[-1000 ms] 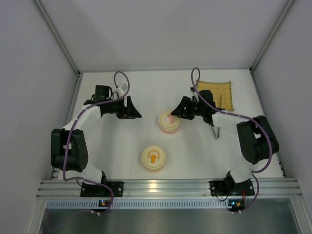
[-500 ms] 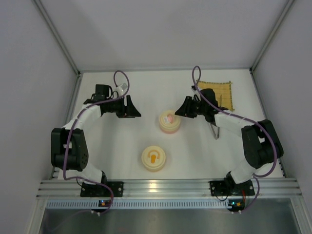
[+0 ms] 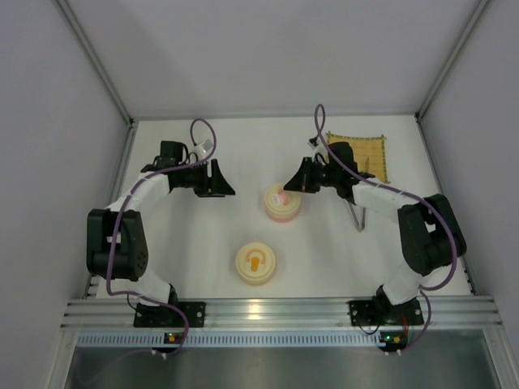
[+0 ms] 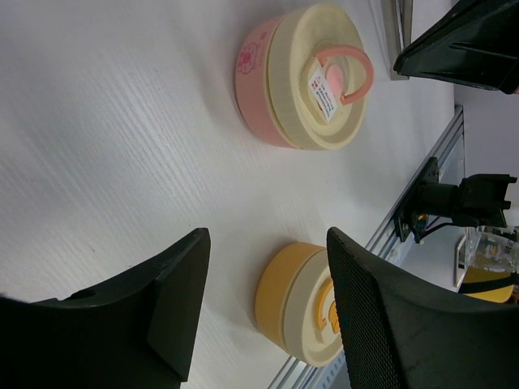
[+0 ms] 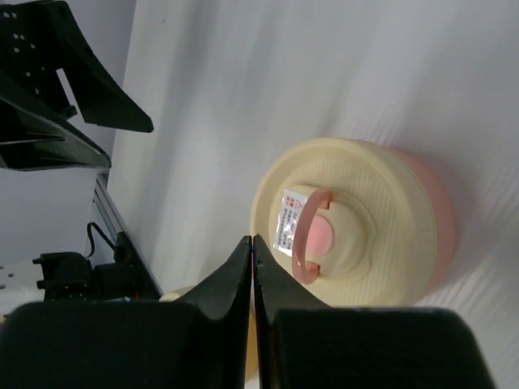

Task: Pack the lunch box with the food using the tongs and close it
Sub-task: Close the box lid on the packing box.

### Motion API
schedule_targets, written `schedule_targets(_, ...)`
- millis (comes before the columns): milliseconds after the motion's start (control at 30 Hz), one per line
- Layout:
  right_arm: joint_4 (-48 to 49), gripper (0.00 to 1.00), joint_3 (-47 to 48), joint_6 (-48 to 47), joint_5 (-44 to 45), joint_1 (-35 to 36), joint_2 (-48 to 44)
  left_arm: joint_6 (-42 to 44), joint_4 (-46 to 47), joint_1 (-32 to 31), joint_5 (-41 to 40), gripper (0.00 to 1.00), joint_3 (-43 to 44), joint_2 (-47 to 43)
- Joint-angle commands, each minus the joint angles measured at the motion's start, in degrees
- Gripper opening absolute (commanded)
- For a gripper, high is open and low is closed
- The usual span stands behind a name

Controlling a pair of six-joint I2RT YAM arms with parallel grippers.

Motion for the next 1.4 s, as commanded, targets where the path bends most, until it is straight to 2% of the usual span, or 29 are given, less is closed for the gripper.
schedule_targets(0,0.56,0.00,5.02,-1.39,-2.16,1.64,1.82,0.35,2.62,0.18,0.60,0.64,0.92,-0.01)
schedule_targets(133,-3.23,0.00,6.79,-3.76,-1.02,2.26,4.46,0.35,2.80,0.18,0.60,0.64,0.83,0.08)
schedule_targets(400,-4.64,0.00,5.56,-4.91,2.06,2.26,9.03,0.53,2.80,0.18,0.52,0.64,0.74,0.43)
schedule_targets(767,-2.97,0.00,2.66,-4.47,2.42,1.30,7.89,1.23,3.06,0.10,-0.62,0.64,1.44,2.19)
schedule_targets(833,-0.61,0.00,1.26,-3.94,0.58,0.94,6.93,4.02,0.80,-0.60,-1.24,0.66,3.71,3.85)
schedule_targets(900,1.85,0.11,-1.19,-2.80,-0.05,0.85,2.81,6.93,-2.72,-1.48,-2.38,0.68,8.97,5.78)
schedule_targets(967,3.71,0.26,-2.35,-2.45,-0.40,0.85,-2.18,9.14,-4.76,-2.10,-1.51,0.68,11.54,7.81)
schedule_targets(1033,2.40,0.35,-2.44,-3.23,0.47,0.94,-5.36,10.54,-5.20,-3.50,-0.98,0.69,14.69,8.95)
schedule_targets(1067,-0.39,0.46,-2.27,-3.85,1.09,0.85,-8.08,11.68,-6.68,-4.38,-1.24,0.69,16.19,10.70)
schedule_targets(1133,-3.48,0.59,-1.91,-6.30,2.93,0.77,-10.82,13.44,-8.27,-7.44,-2.72,0.69,20.57,12.73)
schedule_targets(1167,-4.80,0.71,-2.00,-7.01,3.29,0.59,-13.35,13.80,-9.49,-8.51,-3.52,0.69,21.82,14.83)
schedule_targets(1267,-9.64,0.87,-2.97,-8.59,4.87,0.33,-18.01,13.98,-8.98,-11.85,-5.63,0.69,24.81,18.69)
schedule_targets(1367,-14.21,0.97,-3.67,-9.74,7.42,-0.11,-22.32,13.63,-8.45,-13.70,-6.77,0.69,28.41,21.96)
